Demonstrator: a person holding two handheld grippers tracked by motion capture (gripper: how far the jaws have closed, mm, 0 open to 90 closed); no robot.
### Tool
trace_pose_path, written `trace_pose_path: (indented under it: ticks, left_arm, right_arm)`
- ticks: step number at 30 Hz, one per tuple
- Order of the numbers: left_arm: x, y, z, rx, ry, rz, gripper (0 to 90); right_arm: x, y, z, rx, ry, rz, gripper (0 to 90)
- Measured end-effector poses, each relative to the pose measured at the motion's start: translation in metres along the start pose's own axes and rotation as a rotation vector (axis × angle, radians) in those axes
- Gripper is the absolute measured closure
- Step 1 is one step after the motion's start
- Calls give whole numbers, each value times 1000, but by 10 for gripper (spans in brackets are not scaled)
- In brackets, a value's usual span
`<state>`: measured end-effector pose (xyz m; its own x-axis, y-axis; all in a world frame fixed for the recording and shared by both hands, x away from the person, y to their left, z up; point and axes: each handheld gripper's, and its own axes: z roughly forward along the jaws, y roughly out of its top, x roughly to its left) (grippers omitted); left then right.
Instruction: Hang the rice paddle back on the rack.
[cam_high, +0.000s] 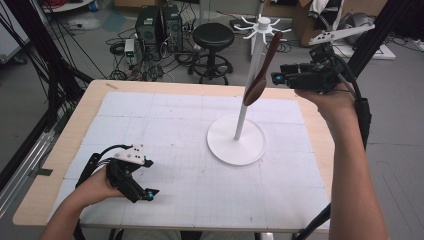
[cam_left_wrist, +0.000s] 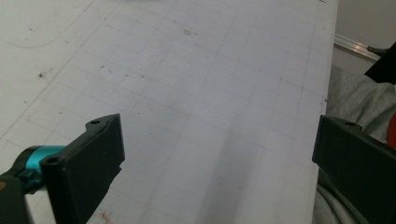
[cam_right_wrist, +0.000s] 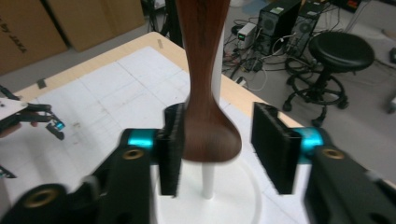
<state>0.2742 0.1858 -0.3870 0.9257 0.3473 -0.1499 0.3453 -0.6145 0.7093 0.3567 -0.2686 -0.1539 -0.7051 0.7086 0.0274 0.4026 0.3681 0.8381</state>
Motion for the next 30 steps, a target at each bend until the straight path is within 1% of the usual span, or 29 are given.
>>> trace_pose_path:
  ticks: [3, 6, 10, 13, 14, 16, 19, 21, 23, 24, 25, 26, 27, 28, 29, 30]
  left_arm:
    - [0, 0, 0, 1, -2, 1, 29]
    - [0, 0, 0, 2, 0, -1, 29]
    - [0, 0, 0, 5, 0, 3, 29]
    - [-1, 0, 1, -4, 0, -4, 29]
    - [-1, 0, 1, 0, -2, 1, 29]
    - [-1, 0, 0, -3, -2, 0, 29]
    - [-1, 0, 0, -4, -2, -3, 29]
    - [-1, 0, 0, -6, -5, -3, 29]
    - [-1, 0, 0, -4, -2, -3, 29]
    - [-1, 0, -1, -8, -4, -4, 29]
    - [0, 0, -1, -8, -6, 0, 29]
    - [0, 0, -1, -9, -6, -1, 29]
    - [0, 0, -2, -8, -2, -2, 29]
    - [0, 0, -2, -6, -2, -2, 29]
    - [0, 0, -2, -11, -4, -5, 29]
    - [0, 0, -3, -6, -2, 1, 29]
  right_arm:
    - [1, -7, -1, -8, 21, 7, 471]
    - [3, -13, -1, -12, 47, 0, 415]
    - [7, -21, 1, -21, 92, -10, 288]
    - [11, -24, 2, -11, 107, -27, 199]
    - [12, -25, 2, -15, 121, -27, 185]
    - [14, -27, 2, -27, 157, -27, 144]
    - [17, -30, 1, -33, 201, -41, 95]
    - [18, -33, 1, -31, 223, -56, 76]
    - [20, -37, 2, -24, 227, -66, 10]
    - [21, -38, 2, -18, 230, -67, 9]
    - [22, -41, 3, -16, 240, -83, 3]
    - [23, -42, 3, -12, 243, -84, 2]
    - [24, -44, 4, -8, 244, -92, 3]
    - [25, -46, 4, 3, 230, -105, 2]
    - [28, -46, 5, 17, 225, -115, 2]
    - [30, -47, 6, 22, 221, -126, 2]
